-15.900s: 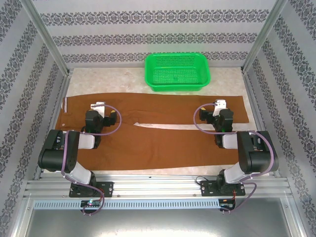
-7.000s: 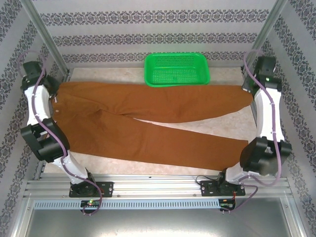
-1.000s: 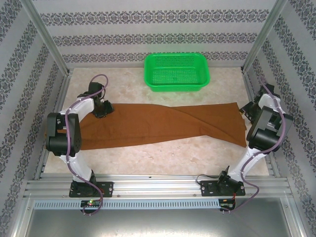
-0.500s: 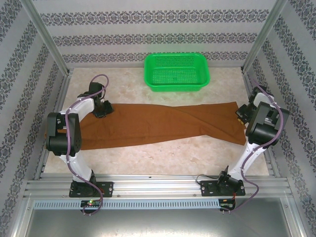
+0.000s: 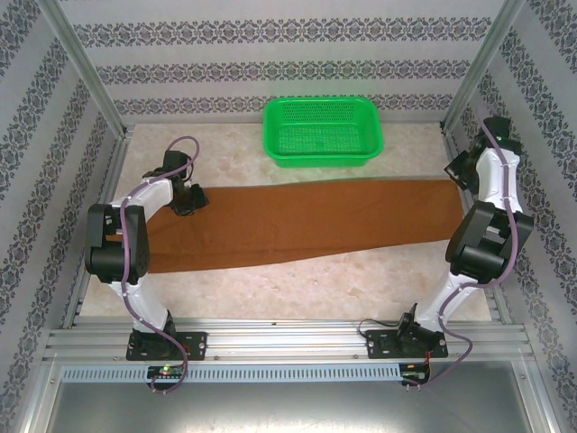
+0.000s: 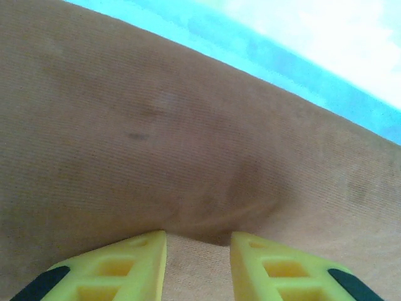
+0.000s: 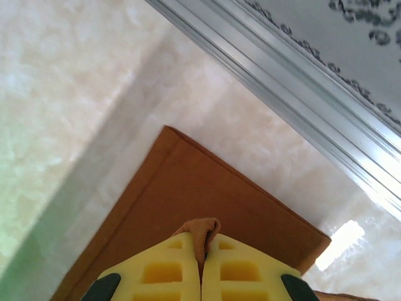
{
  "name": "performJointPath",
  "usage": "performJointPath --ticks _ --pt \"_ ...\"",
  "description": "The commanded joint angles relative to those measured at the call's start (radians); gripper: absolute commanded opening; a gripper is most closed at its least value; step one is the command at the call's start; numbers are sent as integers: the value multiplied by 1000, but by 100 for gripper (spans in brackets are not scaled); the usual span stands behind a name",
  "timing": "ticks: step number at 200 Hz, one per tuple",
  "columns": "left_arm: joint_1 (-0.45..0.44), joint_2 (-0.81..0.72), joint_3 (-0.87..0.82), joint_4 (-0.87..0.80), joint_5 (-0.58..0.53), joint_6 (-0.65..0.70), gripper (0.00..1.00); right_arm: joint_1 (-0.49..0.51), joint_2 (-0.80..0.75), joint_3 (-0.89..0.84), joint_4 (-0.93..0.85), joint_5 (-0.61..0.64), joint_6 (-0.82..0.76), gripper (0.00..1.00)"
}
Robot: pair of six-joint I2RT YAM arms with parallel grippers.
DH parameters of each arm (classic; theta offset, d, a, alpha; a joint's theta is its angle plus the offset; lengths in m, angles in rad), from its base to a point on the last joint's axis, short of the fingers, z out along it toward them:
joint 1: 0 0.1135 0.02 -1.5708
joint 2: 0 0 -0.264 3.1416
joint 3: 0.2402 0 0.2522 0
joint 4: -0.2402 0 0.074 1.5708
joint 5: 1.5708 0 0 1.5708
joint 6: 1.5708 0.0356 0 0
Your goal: Roll up the long pants
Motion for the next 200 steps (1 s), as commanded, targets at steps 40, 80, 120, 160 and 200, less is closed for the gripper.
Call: performJointPath --ticks 40,80,120,160,200 --pt "6 -20 11 0 -29 26 34 68 263 113 20 82 13 10" --pt "6 -150 5 2 -172 4 47 176 97 -91 153 214 35 68" --pt "95 -458 -91 -116 -481 -227 59 401 -20 -160 149 219 -23 77" --pt "244 -787 -281 -272 -518 -375 65 513 40 -144 120 79 -47 77" --pt "353 -930 -405 -306 -517 -396 73 518 81 -146 160 -53 -33 75"
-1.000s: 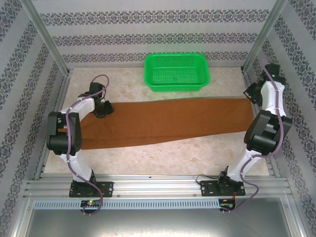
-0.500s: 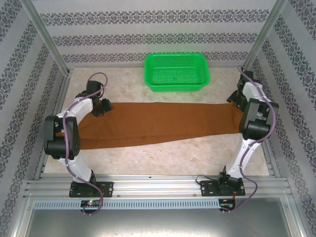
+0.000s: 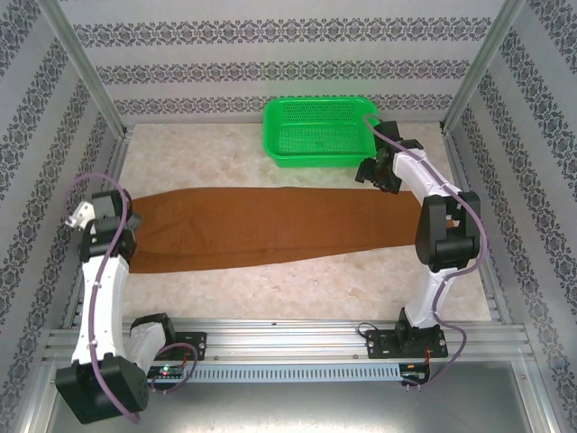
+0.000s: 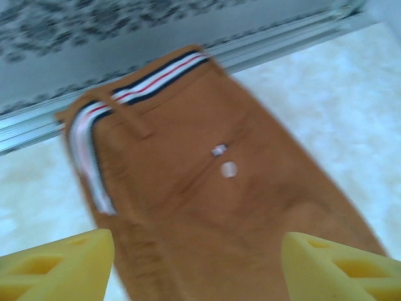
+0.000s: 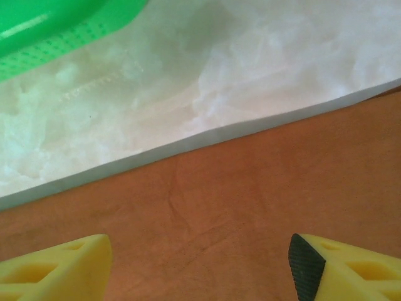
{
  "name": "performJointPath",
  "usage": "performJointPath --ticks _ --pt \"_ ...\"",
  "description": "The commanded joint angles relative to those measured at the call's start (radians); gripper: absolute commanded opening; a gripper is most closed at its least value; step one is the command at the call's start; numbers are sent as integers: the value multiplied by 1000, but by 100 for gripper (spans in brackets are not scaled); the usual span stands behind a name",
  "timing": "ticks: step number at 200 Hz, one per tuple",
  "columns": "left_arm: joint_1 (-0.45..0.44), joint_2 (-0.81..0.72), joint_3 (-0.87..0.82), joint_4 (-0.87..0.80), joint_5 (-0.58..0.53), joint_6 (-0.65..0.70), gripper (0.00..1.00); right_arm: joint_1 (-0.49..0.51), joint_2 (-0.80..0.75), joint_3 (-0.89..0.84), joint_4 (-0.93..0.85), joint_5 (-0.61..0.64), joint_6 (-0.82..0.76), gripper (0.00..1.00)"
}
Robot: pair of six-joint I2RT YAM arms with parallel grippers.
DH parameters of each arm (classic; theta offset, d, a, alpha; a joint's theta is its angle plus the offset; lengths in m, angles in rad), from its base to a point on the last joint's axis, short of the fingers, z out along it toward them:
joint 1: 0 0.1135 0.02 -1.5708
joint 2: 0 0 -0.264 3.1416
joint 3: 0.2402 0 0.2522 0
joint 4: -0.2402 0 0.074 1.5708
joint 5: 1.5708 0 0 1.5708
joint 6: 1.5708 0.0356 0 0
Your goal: Roll up the long pants
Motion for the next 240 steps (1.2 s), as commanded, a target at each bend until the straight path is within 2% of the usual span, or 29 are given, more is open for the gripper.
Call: performJointPath --ticks 1,45,70,110,117,121,123,130,133,135,154,181,201,214,240 --pt "72 -33 -52 -73 -10 -56 73 -6 30 5 5 -104 0 75" --pt "123 69 -56 14 81 -88 73 -6 61 42 -10 -143 9 74" --pt "127 143 -78 78 81 -102 74 -8 59 55 -15 -151 13 74" --pt "149 243 -143 259 123 -130 73 -12 72 73 -17 -177 32 74" --pt "151 263 -153 296 137 -136 69 -9 76 75 -17 -179 35 74" --pt "153 273 -156 314 144 -137 64 -10 77 76 -16 -181 38 73" --pt "154 279 -157 323 148 -138 58 -10 77 75 -16 -183 39 73" --pt "154 296 -157 357 162 -131 34 -10 79 74 -12 -188 47 73" --pt "154 302 -157 369 168 -127 10 -10 79 72 -10 -189 50 73" --pt "154 307 -155 374 170 -126 0 -10 78 70 -9 -191 52 73" --pt "154 322 -127 380 170 -125 0 -5 67 38 21 -202 72 72" --pt "142 246 -65 361 170 -90 0 3 64 5 47 -206 84 72" --pt "129 212 -7 396 220 -80 0 2 79 -7 63 -222 90 72" --pt "120 240 63 412 265 -73 0 5 94 -12 78 -242 96 71" --pt "105 392 232 437 361 -19 0 11 123 -9 93 -263 97 70"
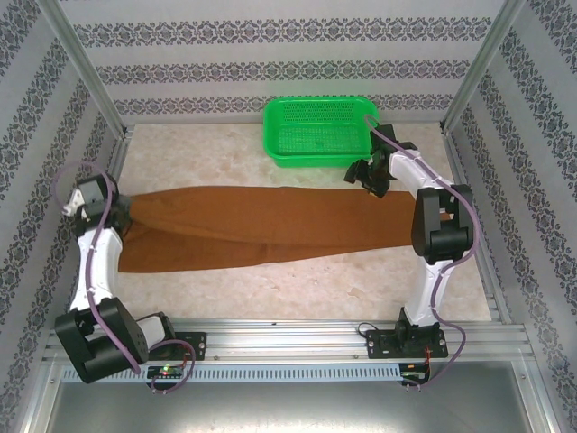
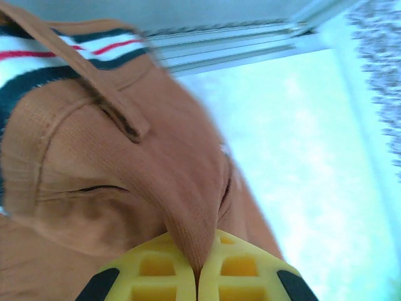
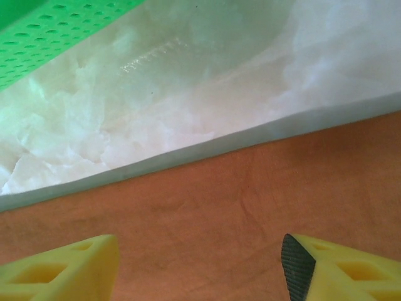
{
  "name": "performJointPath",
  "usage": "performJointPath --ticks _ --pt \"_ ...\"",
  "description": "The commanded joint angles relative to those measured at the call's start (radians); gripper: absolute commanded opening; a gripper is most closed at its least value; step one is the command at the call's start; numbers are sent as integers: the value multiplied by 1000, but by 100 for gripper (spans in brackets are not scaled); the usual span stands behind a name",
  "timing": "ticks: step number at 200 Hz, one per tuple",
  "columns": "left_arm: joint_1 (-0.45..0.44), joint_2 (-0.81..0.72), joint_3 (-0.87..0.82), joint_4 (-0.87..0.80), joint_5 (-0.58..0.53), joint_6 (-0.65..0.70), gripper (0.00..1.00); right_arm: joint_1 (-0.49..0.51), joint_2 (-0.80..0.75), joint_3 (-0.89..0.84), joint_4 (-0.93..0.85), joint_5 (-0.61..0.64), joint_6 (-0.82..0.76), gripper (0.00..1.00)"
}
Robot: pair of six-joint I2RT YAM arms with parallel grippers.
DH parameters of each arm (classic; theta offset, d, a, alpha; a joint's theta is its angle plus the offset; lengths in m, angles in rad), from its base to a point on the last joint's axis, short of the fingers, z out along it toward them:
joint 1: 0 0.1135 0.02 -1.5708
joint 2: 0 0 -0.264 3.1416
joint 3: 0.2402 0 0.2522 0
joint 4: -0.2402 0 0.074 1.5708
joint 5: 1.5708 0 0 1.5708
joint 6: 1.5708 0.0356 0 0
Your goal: Roll up the long pants
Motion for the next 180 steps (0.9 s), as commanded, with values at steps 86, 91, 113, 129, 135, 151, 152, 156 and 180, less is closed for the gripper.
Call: performJointPath --ticks 86,91,113,129,135,151,152,156,180 --pt "-104 452 581 -88 23 200 0 10 39 -59 71 -79 -2 70" --pt "-104 427 560 -94 -2 203 0 10 36 -59 65 -77 -7 69" --pt "-101 307 466 -142 -102 221 0 9 30 -64 58 -67 -23 70" --pt "-84 240 398 -241 -182 210 0 9 39 -54 52 -78 -31 69" --pt "-69 224 373 -288 -198 204 11 9 42 -51 51 -86 -34 70" --pt "-13 177 272 -372 -218 173 53 9 50 -49 47 -99 -38 70" --pt "-10 172 264 -374 -216 170 54 9 51 -49 46 -100 -38 70" --pt "4 155 229 -372 -207 164 55 9 52 -49 45 -101 -40 70" --pt "40 9 94 -278 -131 164 60 1 46 -59 35 -94 -46 69"
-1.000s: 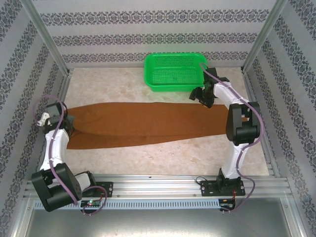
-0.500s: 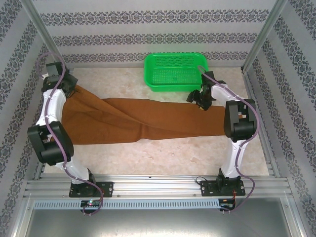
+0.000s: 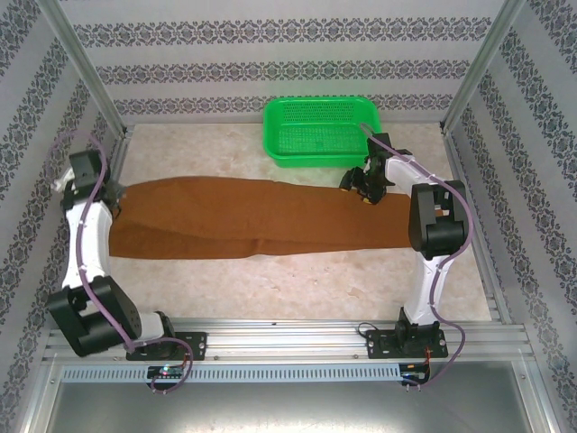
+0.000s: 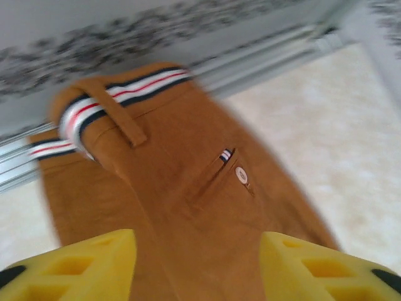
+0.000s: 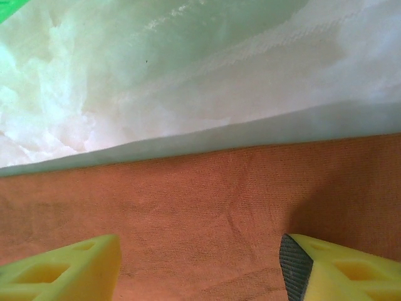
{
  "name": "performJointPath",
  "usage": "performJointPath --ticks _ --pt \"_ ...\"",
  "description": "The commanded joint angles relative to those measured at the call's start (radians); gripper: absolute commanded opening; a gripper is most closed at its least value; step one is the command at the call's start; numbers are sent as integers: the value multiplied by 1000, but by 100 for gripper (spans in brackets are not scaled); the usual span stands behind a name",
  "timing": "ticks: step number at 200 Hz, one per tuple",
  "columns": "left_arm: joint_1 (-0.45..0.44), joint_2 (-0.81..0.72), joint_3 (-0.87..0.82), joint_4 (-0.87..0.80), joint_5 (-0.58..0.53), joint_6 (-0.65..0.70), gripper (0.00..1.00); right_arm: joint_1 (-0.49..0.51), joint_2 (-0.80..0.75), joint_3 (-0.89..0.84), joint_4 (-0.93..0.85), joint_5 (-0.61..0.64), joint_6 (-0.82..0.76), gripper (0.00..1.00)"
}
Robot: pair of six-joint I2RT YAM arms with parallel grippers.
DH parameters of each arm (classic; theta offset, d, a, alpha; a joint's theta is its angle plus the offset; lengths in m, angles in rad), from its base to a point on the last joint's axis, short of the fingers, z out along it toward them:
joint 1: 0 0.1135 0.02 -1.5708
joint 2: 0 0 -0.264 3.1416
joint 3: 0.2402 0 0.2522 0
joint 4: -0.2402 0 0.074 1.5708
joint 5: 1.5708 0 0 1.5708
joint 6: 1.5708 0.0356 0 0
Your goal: Roll up the long pants
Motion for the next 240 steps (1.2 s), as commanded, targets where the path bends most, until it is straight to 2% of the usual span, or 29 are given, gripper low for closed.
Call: performJointPath --ticks 1,19,35,55,65,70,88,98,110,131,157,188,240 --pt "22 -107 -104 -23 12 -10 59 0 1 -7 -28 -12 -22 69" --pt "-5 -132 -74 9 45 -1 57 -10 -14 -6 -46 -3 -33 69" --pt "-33 -81 -30 26 116 8 54 -10 -24 -2 -84 17 -45 69" --pt "-50 16 -4 11 181 -6 29 -10 -50 -41 -96 23 -50 68" --pt "-55 36 -15 -2 186 -23 24 -13 -67 -68 -87 24 -50 68" --pt "-58 31 -32 0 181 -33 27 -13 -75 -83 -84 22 -52 68" --pt "-55 -46 -134 37 100 -68 59 -14 -91 -115 -73 17 -54 68" --pt "-44 -91 -176 61 51 -72 67 -18 -90 -120 -72 15 -55 68" --pt "-23 -136 -198 55 9 -85 73 -19 -81 -112 -79 12 -56 68" --pt "11 -186 -217 40 -70 -113 79 -20 -64 -80 -98 1 -67 68" --pt "82 -194 -239 77 -42 -139 84 -26 -43 -33 -141 4 -85 68" --pt "122 -65 -201 83 2 -128 84 -38 -60 -37 -153 -8 -82 68" --pt "124 136 -172 195 47 -132 80 -36 -110 -121 -142 -22 -75 68"
